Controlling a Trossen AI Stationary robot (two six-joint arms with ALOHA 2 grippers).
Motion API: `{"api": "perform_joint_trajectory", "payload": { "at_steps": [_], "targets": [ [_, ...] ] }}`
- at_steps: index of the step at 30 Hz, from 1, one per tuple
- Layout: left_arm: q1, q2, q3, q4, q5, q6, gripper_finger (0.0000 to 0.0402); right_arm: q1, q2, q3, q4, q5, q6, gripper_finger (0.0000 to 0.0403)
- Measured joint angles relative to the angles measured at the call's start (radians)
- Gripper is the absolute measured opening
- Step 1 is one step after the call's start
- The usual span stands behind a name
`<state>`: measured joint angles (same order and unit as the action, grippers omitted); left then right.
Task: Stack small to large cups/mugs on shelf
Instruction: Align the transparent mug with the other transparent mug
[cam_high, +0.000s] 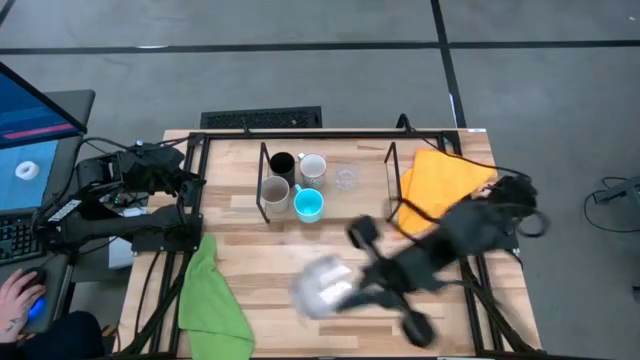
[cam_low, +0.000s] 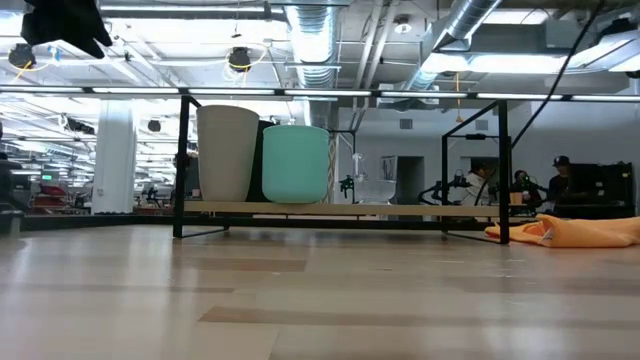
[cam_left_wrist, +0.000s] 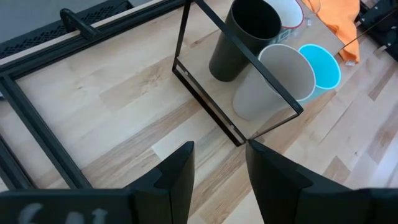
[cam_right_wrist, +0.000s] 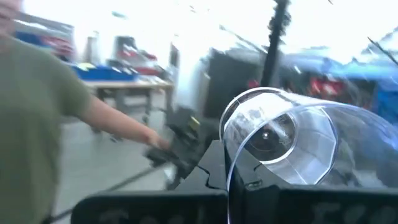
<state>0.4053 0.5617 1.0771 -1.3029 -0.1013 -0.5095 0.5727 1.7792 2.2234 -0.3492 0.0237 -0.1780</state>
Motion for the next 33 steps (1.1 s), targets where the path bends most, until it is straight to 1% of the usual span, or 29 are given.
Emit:
{"api": "perform_joint_trajectory", "payload": {
  "at_steps": [4,9,13,16,18,19,20,26,27,33],
  "targets": [
    [0.0,0.0,0.0,0.0,-0.001,0.0,0.0135,0.111,-0.052,0.0,0.032,-0.006,-0.076,0.0003],
    [0.0,0.0,0.0,0.001,-0.013,0.0,0.0135,0.227,-0.069,0.0,0.063,-0.081,-0.186,0.0004],
    [0.0,0.0,0.0,0.002,-0.013,0.0,0.0135,0.292,-0.068,-0.002,0.064,-0.132,-0.246,0.0003],
    [0.0,0.0,0.0,0.003,-0.015,-0.012,0.0135,0.324,-0.067,-0.002,0.06,-0.14,-0.249,0.0004],
    [0.0,0.0,0.0,0.006,-0.015,-0.017,0.0135,0.338,-0.066,-0.002,0.037,-0.127,-0.25,0.0004],
    [0.0,0.0,0.0,0.009,-0.015,-0.018,0.0135,0.342,-0.065,-0.002,0.018,-0.096,-0.248,0.0004],
    [0.0,0.0,0.0,0.013,-0.015,-0.018,0.0135,0.346,-0.065,-0.002,-0.009,-0.036,-0.238,0.0003],
    [0.0,0.0,0.0,0.012,-0.015,-0.026,0.0135,0.353,-0.065,-0.002,-0.272,0.523,-0.129,0.0004],
    [0.0,0.0,0.0,0.012,-0.015,-0.026,0.0135,0.352,-0.065,-0.002,-0.31,0.591,-0.116,0.0004],
    [0.0,0.0,0.0,0.011,-0.015,-0.027,0.0135,0.316,-0.058,-0.002,-0.547,0.911,-0.058,0.0004]
  ]
}}
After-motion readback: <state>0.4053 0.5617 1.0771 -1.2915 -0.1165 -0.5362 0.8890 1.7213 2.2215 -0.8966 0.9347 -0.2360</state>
